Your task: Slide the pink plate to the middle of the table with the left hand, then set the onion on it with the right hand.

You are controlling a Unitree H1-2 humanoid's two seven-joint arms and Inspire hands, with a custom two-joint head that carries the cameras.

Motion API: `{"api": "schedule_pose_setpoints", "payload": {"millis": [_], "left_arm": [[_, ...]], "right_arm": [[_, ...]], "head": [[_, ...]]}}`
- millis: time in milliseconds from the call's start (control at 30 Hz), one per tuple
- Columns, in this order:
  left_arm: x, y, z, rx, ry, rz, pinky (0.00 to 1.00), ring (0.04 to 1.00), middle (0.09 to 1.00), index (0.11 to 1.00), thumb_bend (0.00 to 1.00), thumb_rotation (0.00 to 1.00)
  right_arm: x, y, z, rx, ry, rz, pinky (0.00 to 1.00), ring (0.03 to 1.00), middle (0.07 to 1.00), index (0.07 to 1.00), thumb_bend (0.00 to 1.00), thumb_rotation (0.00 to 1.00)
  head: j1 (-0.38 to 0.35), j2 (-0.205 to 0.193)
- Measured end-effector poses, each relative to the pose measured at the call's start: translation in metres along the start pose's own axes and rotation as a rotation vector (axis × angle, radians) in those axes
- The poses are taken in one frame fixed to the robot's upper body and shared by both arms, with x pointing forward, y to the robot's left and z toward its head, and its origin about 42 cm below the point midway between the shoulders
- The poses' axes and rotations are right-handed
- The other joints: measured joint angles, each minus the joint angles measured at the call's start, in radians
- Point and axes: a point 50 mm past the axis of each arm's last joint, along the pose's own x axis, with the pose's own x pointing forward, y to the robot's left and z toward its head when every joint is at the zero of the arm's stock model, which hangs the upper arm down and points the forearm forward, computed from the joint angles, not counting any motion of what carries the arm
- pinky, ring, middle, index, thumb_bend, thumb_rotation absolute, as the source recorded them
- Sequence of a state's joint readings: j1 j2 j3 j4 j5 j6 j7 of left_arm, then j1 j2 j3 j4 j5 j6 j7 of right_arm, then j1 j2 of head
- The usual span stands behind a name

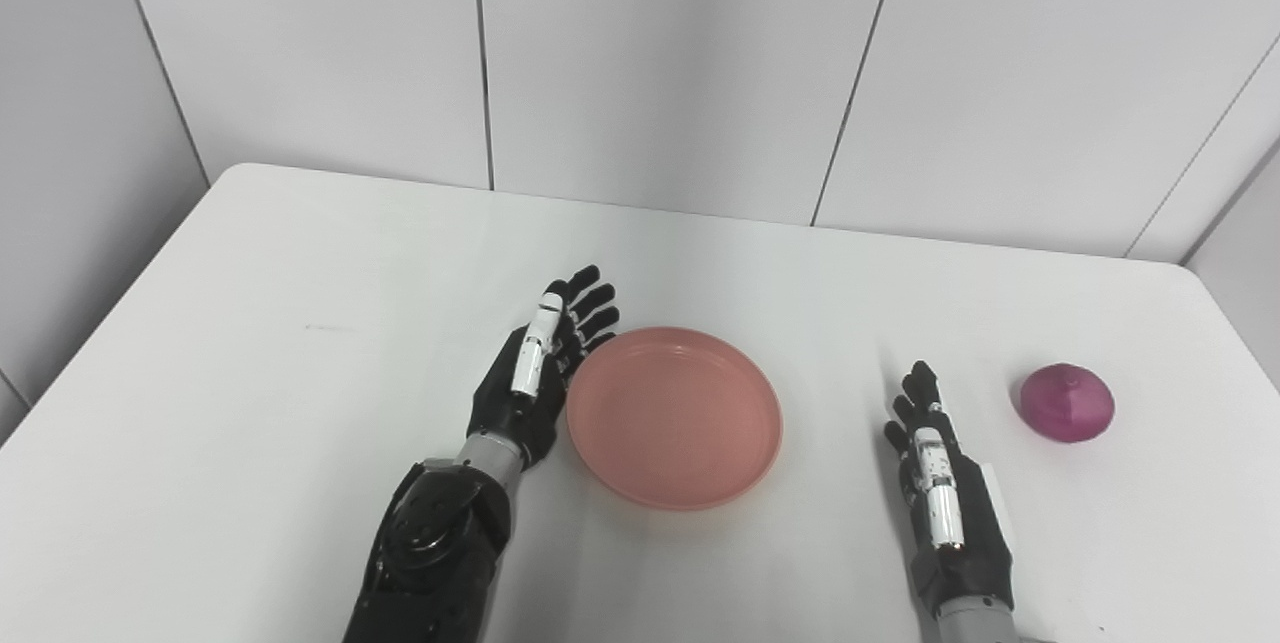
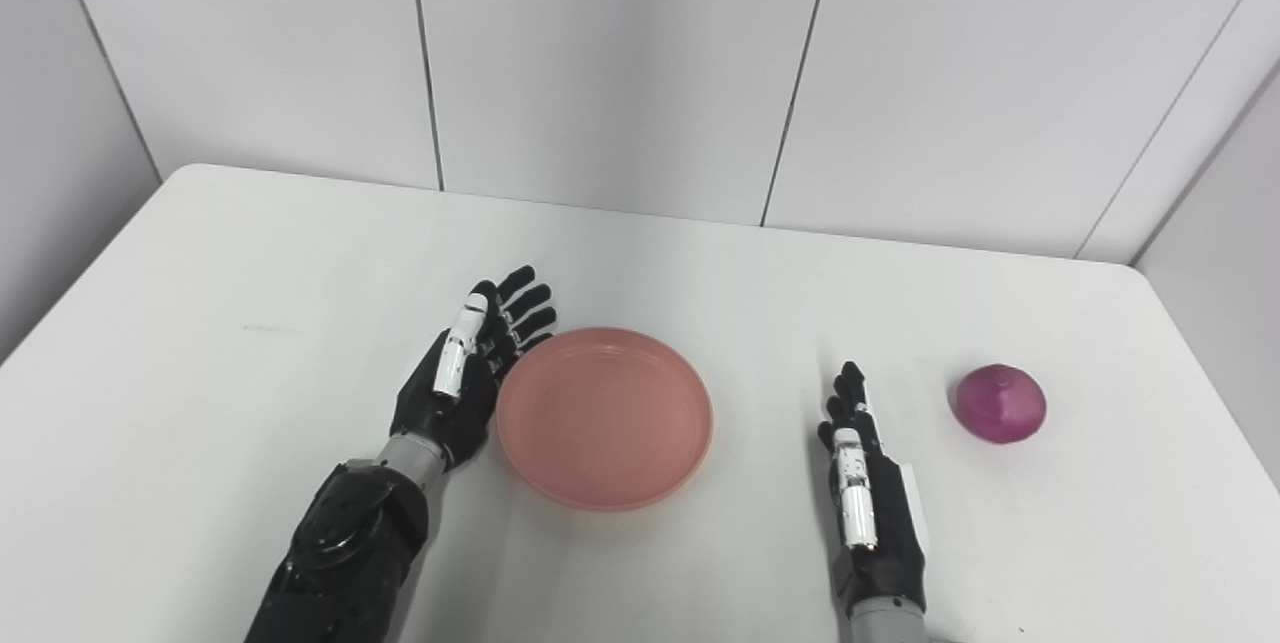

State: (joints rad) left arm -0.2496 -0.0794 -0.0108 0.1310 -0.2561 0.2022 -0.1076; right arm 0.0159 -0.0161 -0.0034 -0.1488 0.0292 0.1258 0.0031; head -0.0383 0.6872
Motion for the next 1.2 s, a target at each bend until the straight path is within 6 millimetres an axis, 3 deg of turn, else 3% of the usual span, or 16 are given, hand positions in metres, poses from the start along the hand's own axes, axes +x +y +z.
{"api": "schedule_pose_setpoints", "payload": {"millis": [400,1200], "left_arm": [[-0.0027,-0.0098,-0.0049,-0.009,0.016,-0.096,0.96,0.971,0.973,0.951,0.42,1.00],[-0.0029,-0.0067,-0.0093,0.013,-0.007,-0.100,0.96,0.962,0.965,0.944,0.42,1.00]], "right_arm": [[0.0002,0.0013,0.0002,0.003,-0.001,0.001,1.00,1.000,1.000,1.000,0.23,1.00],[0.0006,0.0029,0.0005,0.003,-0.002,0.002,1.00,1.000,1.000,1.000,0.25,1.00]], "head": [[-0.005,0.009],[-0.031,0.018]]}}
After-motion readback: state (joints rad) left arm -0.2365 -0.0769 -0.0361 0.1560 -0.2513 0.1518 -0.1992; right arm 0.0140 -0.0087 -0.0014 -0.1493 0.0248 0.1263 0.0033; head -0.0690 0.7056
